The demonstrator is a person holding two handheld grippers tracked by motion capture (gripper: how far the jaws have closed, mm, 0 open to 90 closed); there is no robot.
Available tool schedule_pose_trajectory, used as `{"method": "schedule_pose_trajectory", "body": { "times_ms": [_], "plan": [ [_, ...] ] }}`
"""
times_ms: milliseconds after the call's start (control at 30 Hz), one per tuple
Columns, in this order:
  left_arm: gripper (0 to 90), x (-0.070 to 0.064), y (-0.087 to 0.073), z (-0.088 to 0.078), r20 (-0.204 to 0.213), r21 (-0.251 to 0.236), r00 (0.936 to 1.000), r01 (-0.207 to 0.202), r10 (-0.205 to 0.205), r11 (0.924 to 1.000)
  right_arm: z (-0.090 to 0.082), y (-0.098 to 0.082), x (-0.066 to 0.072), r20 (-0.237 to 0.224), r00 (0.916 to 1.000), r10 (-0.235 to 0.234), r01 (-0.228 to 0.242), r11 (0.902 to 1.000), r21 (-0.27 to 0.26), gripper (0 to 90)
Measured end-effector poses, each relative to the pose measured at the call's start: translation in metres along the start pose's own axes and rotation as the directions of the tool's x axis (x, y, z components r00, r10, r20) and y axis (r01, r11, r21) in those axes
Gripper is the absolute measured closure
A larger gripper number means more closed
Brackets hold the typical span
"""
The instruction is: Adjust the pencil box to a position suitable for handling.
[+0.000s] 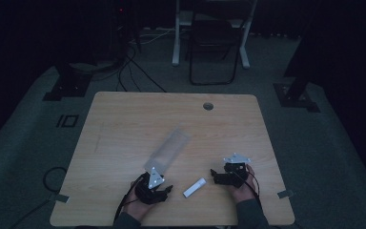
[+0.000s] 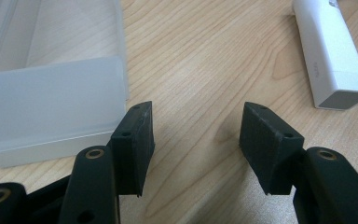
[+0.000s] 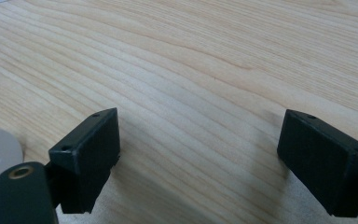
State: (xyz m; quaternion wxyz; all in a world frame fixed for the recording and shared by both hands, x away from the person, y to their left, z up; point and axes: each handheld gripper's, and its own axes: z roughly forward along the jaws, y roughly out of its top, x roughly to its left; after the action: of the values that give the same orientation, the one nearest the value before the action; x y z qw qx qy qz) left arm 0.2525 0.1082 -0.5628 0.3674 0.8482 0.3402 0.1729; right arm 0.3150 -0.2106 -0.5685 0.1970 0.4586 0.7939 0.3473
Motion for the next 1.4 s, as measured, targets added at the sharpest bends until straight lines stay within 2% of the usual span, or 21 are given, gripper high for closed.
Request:
{"method": "schedule_pose_trajectory", "body": {
  "times_ms": [300,433,567,733,967,1400],
  "plan": [
    [46.3,-0.004,-0.001,-0.001,-0.014,-0.009,0.9993,-0.034,0.034,0.9994,-0.001,-0.001,0.001,0.000,1.0000,0.000,0.000,1.0000,-0.001,12.8],
    [48.4,-0.001,-0.001,-0.001,0.029,-0.002,0.9995,-0.014,0.014,0.9999,-0.001,-0.001,0.001,0.000,1.0000,-0.001,0.001,1.0000,-0.001,12.8],
    [49.7,-0.002,0.001,-0.005,0.059,-0.019,0.9981,-0.019,0.020,0.9996,-0.001,-0.001,0.001,-0.003,1.0000,-0.002,0.002,1.0000,-0.002,12.9],
    [50.0,-0.003,0.005,-0.011,0.078,-0.038,0.9964,-0.030,0.033,0.9988,-0.001,-0.001,0.001,-0.003,1.0000,-0.002,0.002,1.0000,-0.002,12.9],
    [50.0,0.001,0.011,-0.021,0.104,-0.055,0.9942,-0.022,0.027,0.9982,-0.001,-0.001,0.001,-0.003,1.0000,-0.002,0.002,1.0000,-0.002,13.0],
    [52.2,0.008,0.021,-0.036,0.071,-0.080,0.9961,-0.047,0.053,0.9957,-0.001,-0.001,0.001,-0.003,1.0000,-0.002,0.002,1.0000,-0.003,13.2]
  ]
}}
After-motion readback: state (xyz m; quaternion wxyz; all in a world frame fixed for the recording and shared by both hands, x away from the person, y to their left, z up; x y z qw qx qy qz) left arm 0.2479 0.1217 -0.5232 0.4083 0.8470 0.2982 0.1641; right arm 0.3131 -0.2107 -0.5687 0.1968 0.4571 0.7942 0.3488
